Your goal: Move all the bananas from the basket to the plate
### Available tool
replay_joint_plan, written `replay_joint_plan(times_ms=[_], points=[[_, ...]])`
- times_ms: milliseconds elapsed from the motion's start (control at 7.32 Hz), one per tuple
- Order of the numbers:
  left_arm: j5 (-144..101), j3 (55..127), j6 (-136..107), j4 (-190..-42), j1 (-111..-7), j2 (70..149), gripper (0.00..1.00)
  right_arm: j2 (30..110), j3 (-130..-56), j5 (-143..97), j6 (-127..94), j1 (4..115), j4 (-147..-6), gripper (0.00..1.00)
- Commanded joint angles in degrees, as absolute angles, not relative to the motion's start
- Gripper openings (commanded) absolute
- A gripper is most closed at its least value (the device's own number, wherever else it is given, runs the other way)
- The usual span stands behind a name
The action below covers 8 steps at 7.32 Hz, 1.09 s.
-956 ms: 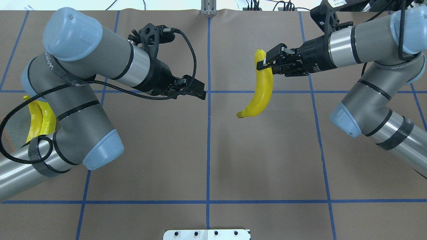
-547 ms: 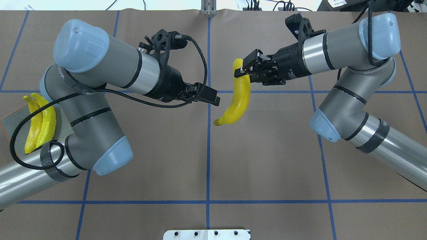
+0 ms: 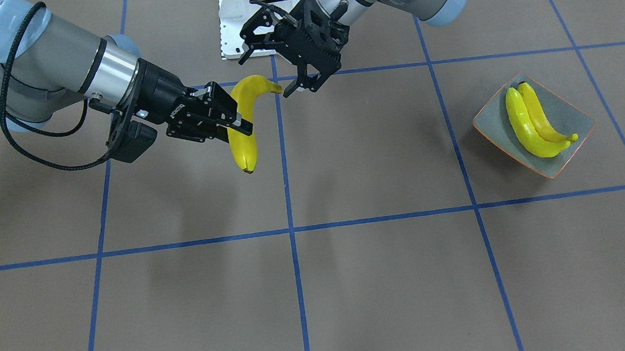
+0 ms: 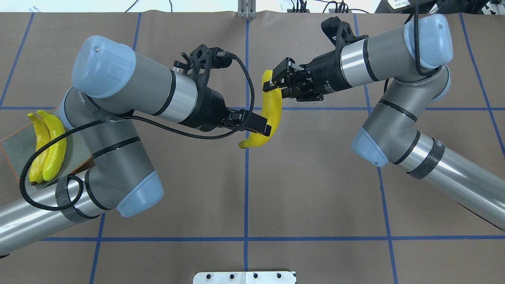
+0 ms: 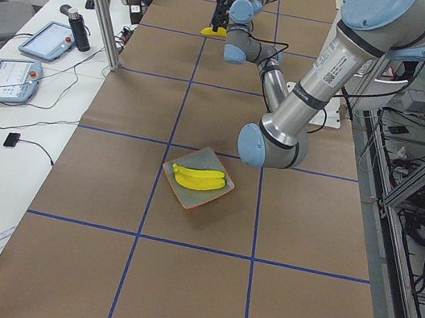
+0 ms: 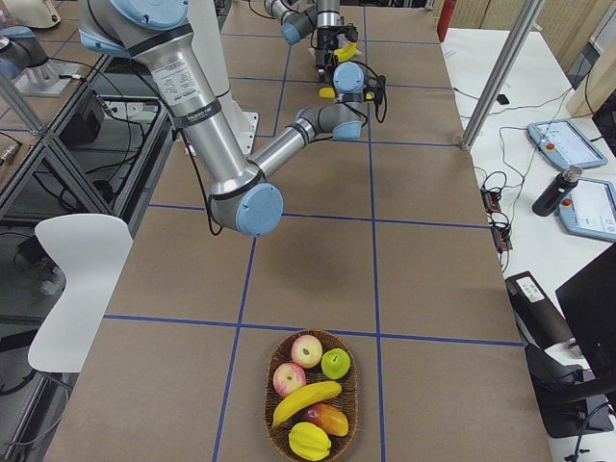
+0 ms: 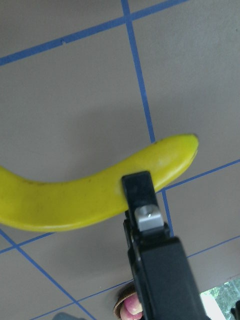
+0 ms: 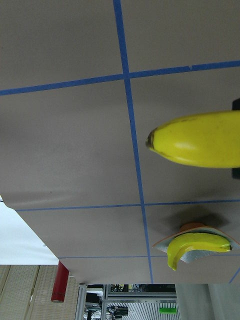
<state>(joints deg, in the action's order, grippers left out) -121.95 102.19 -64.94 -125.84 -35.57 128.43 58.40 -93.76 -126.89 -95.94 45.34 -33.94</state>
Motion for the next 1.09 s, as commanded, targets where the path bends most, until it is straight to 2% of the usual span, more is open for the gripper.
replay_joint_plan(times_ms=[0,547,683,820,956], points=[[-121.91,102.04,-64.86,-126.21,-35.42,128.76,0.99,57.31,-93.69,-127.44,-97.73,45.00,-34.01,0.00],[-119.53,100.03,-64.86,-126.56,-34.72,130.42,0.97,57.30,-94.30,-127.71,-97.91,43.95,-33.93,0.00],[-119.53,100.11,-64.86,-126.56,-34.72,130.43,0.84,57.39,-94.39,-127.71,-97.91,43.77,-33.93,0.00],[-119.53,100.11,-65.12,-126.56,-34.28,130.43,0.40,57.39,-94.39,-127.71,-97.91,43.77,-33.93,0.00],[-119.53,100.19,-65.65,-126.56,-33.84,130.26,0.00,57.39,-94.39,-127.71,-97.82,43.77,-33.93,0.00]])
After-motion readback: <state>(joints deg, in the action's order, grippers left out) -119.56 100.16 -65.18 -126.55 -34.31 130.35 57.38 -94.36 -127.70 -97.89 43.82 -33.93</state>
